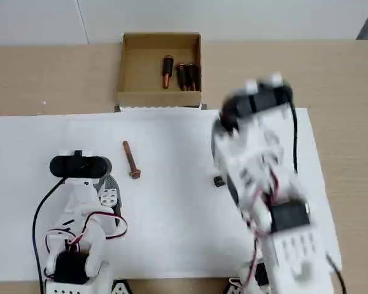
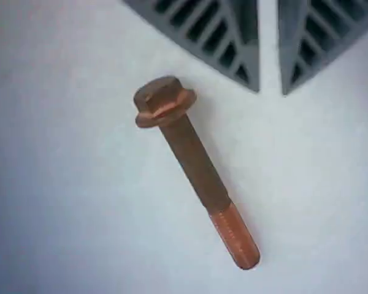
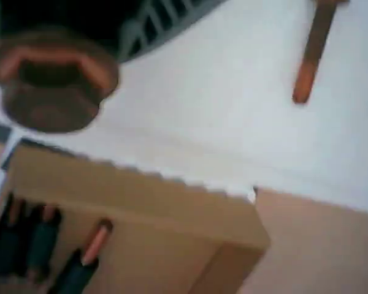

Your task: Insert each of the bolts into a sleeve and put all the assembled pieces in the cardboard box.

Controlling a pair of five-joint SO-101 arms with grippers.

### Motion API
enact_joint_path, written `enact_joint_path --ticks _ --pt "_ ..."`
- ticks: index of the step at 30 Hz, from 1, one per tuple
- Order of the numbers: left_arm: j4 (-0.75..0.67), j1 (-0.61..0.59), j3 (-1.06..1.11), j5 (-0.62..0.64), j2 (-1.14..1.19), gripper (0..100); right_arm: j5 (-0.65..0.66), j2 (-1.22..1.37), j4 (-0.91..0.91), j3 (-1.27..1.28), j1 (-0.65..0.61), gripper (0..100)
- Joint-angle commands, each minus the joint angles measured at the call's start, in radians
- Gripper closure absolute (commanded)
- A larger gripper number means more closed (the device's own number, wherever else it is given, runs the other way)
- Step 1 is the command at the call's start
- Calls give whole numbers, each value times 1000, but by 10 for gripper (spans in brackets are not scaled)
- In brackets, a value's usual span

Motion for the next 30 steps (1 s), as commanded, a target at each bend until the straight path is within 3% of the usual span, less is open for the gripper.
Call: enact_joint_path --ticks 1,12,19,30 --pt "-2 -2 13 -8 -9 994 20 352 -62 -356 5 995" --pt "0 -2 62 -8 -9 994 338 1090 -88 -1068 -19 995" --pt "-5 -6 82 -8 -9 994 635 1425 -91 -1367 -65 995" --pt "-5 -3 82 -6 -9 994 907 1883 -84 -1817 -104 971"
